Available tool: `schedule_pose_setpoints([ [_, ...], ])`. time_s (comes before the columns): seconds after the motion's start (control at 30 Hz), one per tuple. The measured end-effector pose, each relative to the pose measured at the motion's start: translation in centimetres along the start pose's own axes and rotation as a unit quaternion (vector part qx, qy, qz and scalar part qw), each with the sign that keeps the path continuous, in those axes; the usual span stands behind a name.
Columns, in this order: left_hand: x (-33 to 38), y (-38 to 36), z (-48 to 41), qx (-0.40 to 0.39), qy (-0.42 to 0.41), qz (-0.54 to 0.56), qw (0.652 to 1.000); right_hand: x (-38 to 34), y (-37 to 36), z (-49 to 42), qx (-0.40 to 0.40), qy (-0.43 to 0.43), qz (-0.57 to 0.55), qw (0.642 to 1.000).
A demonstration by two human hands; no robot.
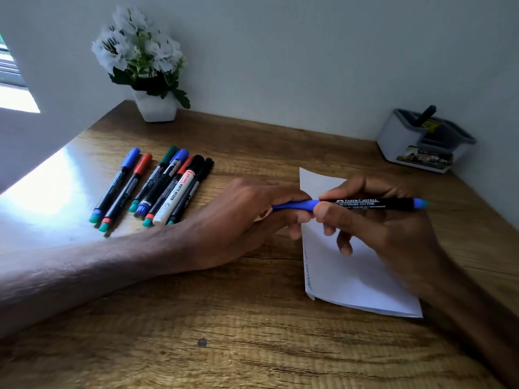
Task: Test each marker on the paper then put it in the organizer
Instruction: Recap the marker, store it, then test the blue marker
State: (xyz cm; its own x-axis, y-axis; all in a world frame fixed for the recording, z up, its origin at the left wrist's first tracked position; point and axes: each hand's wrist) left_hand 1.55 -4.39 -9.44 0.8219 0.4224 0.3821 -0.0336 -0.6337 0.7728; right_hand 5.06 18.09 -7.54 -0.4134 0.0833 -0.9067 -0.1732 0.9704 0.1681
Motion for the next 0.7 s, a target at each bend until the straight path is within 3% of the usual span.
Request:
schedule_pose_setpoints([
  [0.23, -0.1, 0.0, -0.1, -0.042, 0.012, 0.045, 0.998, 0.6, 0.4, 0.0, -0.031, 0.065, 0.048, 0.996],
  [0.43, 0.0, 0.1, -0.1, -0.059, 0.042, 0.066, 0.995, 0.8, 0.5, -0.1, -0.029, 0.072, 0.062, 0.995],
  [0.57, -0.2, -0.1, -0.4, -0.030, 0.065, 0.061, 0.996, -0.3, 0.7, -0.5, 0.000, 0.023, 0.061, 0.998],
  [0.7, -0.5, 0.1, -0.4, 0.023, 0.114, 0.055, 0.992, -1.0, 1.9, -0.8, 0.047, 0.002, -0.016, 0.999],
])
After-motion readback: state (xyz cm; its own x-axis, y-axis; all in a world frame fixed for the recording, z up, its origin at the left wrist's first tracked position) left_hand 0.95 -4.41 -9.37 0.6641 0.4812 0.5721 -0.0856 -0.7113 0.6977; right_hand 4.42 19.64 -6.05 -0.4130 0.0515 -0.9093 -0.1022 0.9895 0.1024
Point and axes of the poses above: each hand's wrist, its own z-axis away from the middle knuckle, its own y-axis out of the back of the hand, x = y × z, and after that the axes turned 9 degrees about -z, right-handed
